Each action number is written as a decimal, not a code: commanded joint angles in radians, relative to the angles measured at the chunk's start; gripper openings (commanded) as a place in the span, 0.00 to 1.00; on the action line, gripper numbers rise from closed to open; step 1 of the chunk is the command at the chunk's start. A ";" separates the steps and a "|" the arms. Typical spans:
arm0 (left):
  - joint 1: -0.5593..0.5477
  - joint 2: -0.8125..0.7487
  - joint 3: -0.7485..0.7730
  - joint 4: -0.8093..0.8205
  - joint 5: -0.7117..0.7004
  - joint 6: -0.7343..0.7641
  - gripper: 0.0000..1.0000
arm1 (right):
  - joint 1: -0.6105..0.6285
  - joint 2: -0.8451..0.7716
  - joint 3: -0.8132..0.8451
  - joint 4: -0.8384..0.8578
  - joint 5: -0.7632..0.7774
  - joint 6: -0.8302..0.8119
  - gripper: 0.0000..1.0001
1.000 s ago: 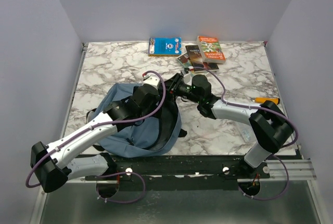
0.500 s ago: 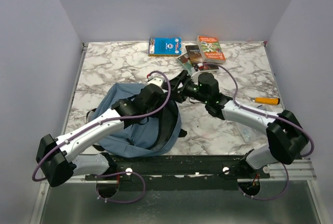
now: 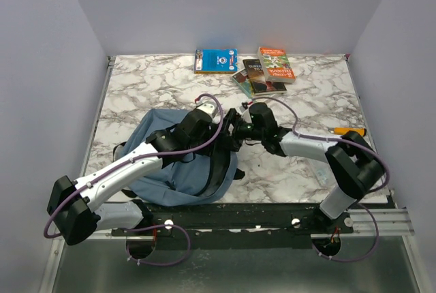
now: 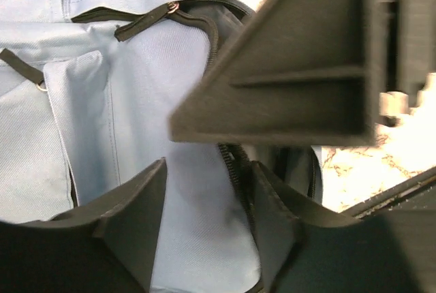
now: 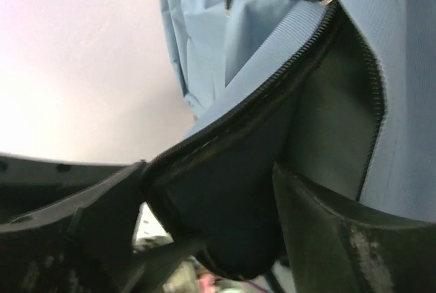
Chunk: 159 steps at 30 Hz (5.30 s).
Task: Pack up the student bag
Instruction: Adjust the student bag at the center of the board, then pick up the book from the center of the board, then place the book in the student bag.
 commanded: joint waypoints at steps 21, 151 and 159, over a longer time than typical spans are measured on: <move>-0.150 0.033 -0.041 -0.151 -0.253 -0.076 0.81 | 0.058 -0.011 0.025 0.107 0.172 0.545 0.10; 0.271 -0.048 0.112 -0.041 0.287 0.229 0.00 | -0.527 -0.600 -0.046 -0.558 -0.605 -0.371 0.01; 0.271 -0.106 0.094 -0.012 0.281 0.227 0.00 | -0.361 -0.555 -0.071 -0.457 -0.550 -0.291 0.00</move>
